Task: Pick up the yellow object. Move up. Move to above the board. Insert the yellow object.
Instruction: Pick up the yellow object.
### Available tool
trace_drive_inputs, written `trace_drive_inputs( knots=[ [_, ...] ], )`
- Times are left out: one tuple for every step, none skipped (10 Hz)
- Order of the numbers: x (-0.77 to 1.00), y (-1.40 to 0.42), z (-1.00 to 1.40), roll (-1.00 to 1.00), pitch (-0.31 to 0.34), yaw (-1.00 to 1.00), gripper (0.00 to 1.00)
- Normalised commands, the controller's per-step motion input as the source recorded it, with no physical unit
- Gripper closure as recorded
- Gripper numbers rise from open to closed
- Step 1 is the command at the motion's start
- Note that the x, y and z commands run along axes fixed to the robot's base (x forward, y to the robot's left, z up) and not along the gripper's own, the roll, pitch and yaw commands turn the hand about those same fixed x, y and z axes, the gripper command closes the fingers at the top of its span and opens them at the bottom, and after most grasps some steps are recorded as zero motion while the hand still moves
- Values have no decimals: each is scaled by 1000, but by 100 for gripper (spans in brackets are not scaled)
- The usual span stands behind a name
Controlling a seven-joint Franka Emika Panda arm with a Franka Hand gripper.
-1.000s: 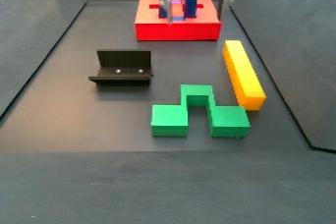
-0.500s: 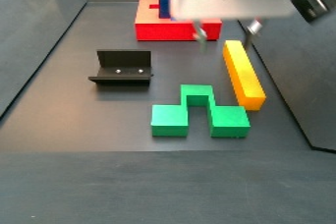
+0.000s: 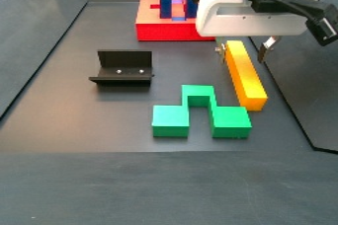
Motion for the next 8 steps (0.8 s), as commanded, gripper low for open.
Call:
trace_drive_inputs(
  knots=[
    [0,97,-294,0,-49,37,0],
    [-71,206,-457,-66,-99,34,0],
    [-86,160,-589,-57,-127,43,0],
    [-31,117,-491,-59,-123,74,0],
    [-3,0,-371,-84,-106,31,0],
    [0,0,-371,-79,-100,14,0],
    [0,0,-237,-144,-81,0,0],
    [-3,0,-249,-154,-84,0,0]
  ],
)
